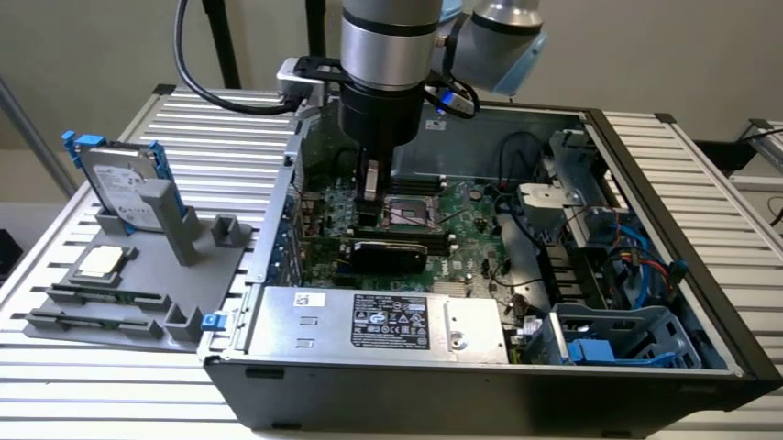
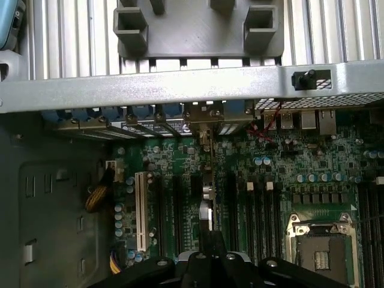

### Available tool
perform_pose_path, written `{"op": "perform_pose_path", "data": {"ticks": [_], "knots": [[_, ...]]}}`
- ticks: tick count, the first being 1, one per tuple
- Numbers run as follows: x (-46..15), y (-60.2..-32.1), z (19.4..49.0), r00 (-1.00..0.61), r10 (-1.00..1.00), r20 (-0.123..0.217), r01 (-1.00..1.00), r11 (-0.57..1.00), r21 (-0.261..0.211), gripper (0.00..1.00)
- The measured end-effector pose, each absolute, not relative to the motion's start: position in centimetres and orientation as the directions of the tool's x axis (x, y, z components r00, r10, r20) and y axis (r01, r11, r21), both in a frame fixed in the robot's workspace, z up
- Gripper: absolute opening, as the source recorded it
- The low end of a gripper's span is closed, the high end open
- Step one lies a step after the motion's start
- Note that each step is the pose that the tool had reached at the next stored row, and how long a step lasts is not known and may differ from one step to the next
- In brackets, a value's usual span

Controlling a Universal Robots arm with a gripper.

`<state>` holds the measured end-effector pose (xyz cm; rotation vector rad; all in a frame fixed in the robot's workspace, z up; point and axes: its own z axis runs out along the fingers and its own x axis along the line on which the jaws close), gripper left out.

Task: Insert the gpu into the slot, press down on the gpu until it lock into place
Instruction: 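Press down on the gpu until it lock into place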

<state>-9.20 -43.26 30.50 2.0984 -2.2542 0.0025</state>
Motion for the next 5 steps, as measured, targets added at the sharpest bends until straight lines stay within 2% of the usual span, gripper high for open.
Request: {"op": "perform_pose_path", "data": {"ticks": [5], "knots": [[-9.20, -43.26, 30.50, -0.070, -0.996, 0.046, -0.997, 0.072, 0.041, 0.11]]}}
